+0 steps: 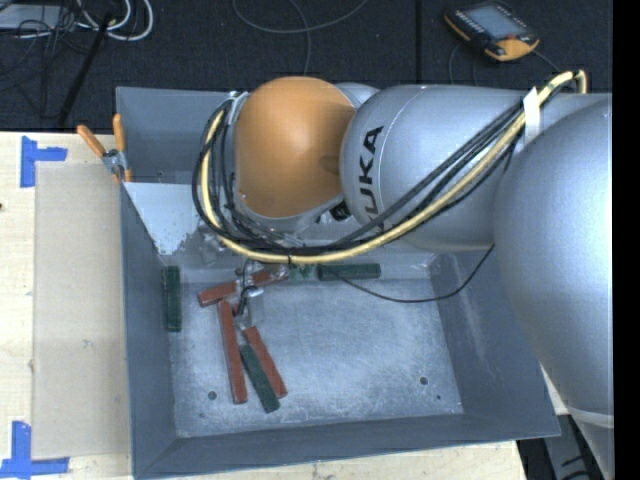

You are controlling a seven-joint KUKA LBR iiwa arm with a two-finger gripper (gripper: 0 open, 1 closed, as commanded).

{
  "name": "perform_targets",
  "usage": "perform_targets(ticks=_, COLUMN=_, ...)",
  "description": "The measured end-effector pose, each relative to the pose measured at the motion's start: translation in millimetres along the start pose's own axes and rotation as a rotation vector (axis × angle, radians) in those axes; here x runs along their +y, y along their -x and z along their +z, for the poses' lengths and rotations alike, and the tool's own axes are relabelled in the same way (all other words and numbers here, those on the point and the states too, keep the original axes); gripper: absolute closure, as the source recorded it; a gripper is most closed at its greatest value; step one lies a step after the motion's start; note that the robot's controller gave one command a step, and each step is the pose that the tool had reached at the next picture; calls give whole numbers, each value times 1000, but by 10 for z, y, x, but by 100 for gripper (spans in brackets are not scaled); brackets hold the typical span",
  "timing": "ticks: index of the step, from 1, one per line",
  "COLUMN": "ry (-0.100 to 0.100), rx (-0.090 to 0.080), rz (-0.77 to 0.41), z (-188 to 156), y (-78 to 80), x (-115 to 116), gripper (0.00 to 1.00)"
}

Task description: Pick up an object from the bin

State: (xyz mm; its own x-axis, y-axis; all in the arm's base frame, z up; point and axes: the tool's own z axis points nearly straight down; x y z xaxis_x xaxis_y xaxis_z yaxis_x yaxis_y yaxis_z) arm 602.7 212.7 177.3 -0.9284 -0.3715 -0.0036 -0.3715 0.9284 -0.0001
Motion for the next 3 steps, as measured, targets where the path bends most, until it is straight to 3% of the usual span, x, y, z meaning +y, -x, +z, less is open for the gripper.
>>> perform_targets(ticks=1, ry=1, rx=-2, rz=222, z=550, y=-40, x=-123, gripper=0)
perform_targets(ticks=2, ry=-1, rx=9, rz=304, z=865, y=-100, x=-260, gripper=0)
perform_targets(ticks=3, ry=2, rx=-9, rz=140, z=1033, y=84, x=-365, gripper=100)
